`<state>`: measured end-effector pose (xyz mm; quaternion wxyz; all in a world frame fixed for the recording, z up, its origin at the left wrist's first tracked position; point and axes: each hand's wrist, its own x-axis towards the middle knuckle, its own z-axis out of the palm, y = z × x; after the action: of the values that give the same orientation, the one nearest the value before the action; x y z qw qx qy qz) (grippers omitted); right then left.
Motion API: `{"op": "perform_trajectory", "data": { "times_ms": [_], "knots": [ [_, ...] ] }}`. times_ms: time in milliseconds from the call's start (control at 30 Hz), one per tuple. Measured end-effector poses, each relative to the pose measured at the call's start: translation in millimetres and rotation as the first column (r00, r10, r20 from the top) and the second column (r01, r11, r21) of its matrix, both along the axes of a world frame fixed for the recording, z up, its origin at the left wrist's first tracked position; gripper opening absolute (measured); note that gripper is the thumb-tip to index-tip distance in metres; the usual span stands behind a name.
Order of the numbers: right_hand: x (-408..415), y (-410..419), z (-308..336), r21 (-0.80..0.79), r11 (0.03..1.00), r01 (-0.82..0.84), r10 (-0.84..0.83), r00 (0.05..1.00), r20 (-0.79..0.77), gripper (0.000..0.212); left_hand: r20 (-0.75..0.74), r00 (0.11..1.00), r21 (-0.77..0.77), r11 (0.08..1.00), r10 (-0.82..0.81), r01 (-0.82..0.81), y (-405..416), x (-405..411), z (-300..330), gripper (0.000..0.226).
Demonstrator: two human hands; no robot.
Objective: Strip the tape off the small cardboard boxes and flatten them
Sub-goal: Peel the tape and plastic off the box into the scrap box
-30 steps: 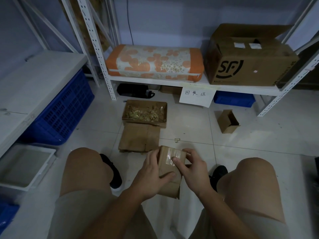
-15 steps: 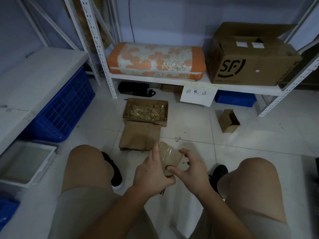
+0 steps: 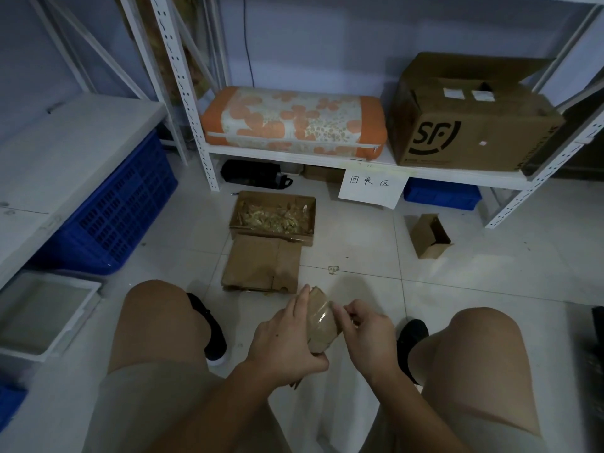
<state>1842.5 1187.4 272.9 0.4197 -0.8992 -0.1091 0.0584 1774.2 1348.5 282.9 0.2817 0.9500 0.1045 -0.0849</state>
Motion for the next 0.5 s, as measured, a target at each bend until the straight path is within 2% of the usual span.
{"op": "perform_trajectory", "data": {
  "times_ms": [100,167,233,333,500],
  "knots": [
    [3.3,-3.4,-5.9,0.095,0.989,-0.113,0.112,0.994,0.017,0.03,-0.015,1.0,-0.017,0.999,0.027,-0.028,-0.3,0.8,-1.2,0.129],
    [5.9,-4.7,-16.3,0.061,0.964,-0.259,0.255,0.964,0.071,0.036,-0.014,0.999,-0.022,0.999,0.042,-0.042,1.2,1.9,-0.6,0.128],
    [4.8,-4.0,-26.5,0.035,0.94,-0.339,0.333,0.936,0.112,0.029,-0.015,0.999,-0.019,0.999,0.046,-0.046,2.2,1.8,0.2,0.126],
    [1.5,-1.1,-31.9,0.03,0.941,-0.336,0.324,0.925,0.198,0.016,-0.02,0.999,0.008,1.0,0.026,-0.026,1.4,0.9,1.1,0.127],
    [-1.2,3.1,-27.7,-0.127,0.931,-0.342,0.365,0.885,0.289,0.016,-0.018,1.0,0.015,1.0,0.025,-0.025,-0.4,2.5,-0.3,0.127]
  ]
}}
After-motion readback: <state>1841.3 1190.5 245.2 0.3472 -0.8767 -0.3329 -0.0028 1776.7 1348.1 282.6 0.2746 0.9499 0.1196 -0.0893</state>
